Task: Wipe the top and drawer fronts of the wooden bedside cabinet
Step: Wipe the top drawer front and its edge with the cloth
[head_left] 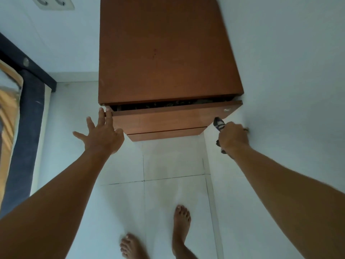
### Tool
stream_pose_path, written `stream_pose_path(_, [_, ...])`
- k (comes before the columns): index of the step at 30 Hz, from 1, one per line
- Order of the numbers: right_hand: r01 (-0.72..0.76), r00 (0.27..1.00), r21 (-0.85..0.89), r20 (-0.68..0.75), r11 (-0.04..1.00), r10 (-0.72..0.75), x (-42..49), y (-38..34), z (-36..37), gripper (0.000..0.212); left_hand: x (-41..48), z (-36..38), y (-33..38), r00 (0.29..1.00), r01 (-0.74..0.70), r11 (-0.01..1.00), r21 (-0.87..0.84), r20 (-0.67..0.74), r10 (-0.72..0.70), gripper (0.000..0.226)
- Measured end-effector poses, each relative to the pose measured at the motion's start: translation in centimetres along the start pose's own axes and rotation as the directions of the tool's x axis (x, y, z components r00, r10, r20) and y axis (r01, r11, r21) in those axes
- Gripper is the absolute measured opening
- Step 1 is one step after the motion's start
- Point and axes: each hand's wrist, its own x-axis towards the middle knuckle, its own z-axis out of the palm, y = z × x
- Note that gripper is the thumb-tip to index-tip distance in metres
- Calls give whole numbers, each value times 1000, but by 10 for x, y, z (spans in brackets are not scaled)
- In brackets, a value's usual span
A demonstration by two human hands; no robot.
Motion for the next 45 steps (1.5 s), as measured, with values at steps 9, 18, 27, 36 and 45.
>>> stream_pose_path(9, [643,752,289,-409,709,-516,-82,-98,76,46,11,22,-53,933,-319,946,52,-156,323,74])
stream_pose_path(18, [881,229,-95,-771,464,-594,-70,-190,127,50,44,70,-72,628,-580,814,35,-616,475,63])
stream_pose_path(27, [773,65,-247,-885,584,-461,-30,-251,177,49,85,107,-69,288,-607,768,205,-844,453,57])
stream_pose_path(36, [651,112,-309,-864,693,-490,-1,-253,186,59,88,123,-51,195,-515,841,167,-932,305,61])
stream_pose_path(45, [475,184,-280,-895,834,-405,75,-101,160,55,87,125,-49,167,-506,848,159,-946,278,62])
